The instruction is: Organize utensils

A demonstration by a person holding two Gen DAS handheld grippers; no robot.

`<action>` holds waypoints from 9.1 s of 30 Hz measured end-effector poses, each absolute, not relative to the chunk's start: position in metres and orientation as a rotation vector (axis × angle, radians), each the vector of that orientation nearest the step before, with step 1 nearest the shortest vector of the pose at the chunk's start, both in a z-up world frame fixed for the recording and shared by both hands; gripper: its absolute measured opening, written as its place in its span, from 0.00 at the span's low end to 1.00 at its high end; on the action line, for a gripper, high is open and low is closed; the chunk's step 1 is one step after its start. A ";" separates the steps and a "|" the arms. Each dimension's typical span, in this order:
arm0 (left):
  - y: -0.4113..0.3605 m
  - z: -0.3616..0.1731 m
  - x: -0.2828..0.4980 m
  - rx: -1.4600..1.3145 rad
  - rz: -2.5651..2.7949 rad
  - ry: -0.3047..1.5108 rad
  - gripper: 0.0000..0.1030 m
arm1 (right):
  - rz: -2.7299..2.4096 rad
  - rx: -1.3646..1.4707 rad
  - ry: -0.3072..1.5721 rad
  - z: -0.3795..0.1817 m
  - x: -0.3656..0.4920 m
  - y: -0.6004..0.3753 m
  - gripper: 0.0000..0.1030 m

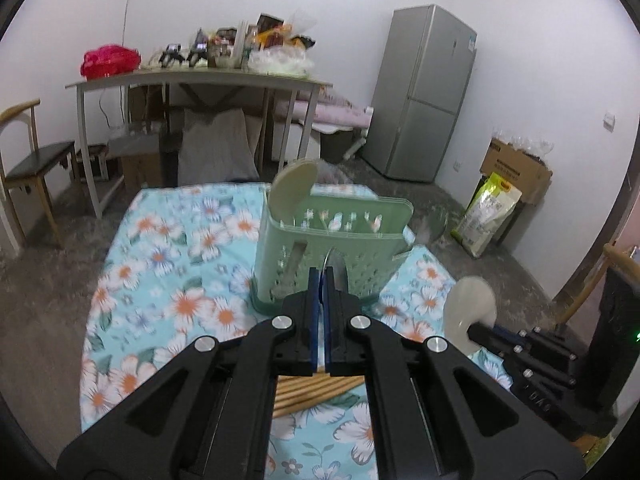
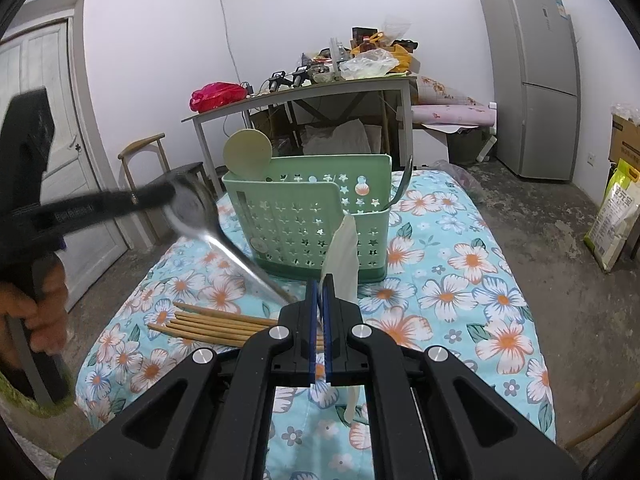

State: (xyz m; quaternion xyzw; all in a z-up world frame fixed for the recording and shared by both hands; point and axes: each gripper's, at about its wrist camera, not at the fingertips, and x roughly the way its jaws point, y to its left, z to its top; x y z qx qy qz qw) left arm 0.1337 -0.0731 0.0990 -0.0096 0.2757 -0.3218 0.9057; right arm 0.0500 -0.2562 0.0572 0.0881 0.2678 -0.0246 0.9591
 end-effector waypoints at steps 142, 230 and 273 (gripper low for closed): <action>-0.013 0.079 0.149 -0.046 -0.487 0.530 0.91 | 0.011 0.375 0.271 0.098 0.188 -0.343 0.18; 0.013 0.028 0.157 -0.168 -0.411 0.658 0.91 | 0.490 0.439 0.631 0.083 0.161 -0.222 0.61; -0.043 0.000 0.189 0.141 -0.578 0.779 0.32 | 0.079 0.423 0.854 -0.024 0.072 -0.226 0.91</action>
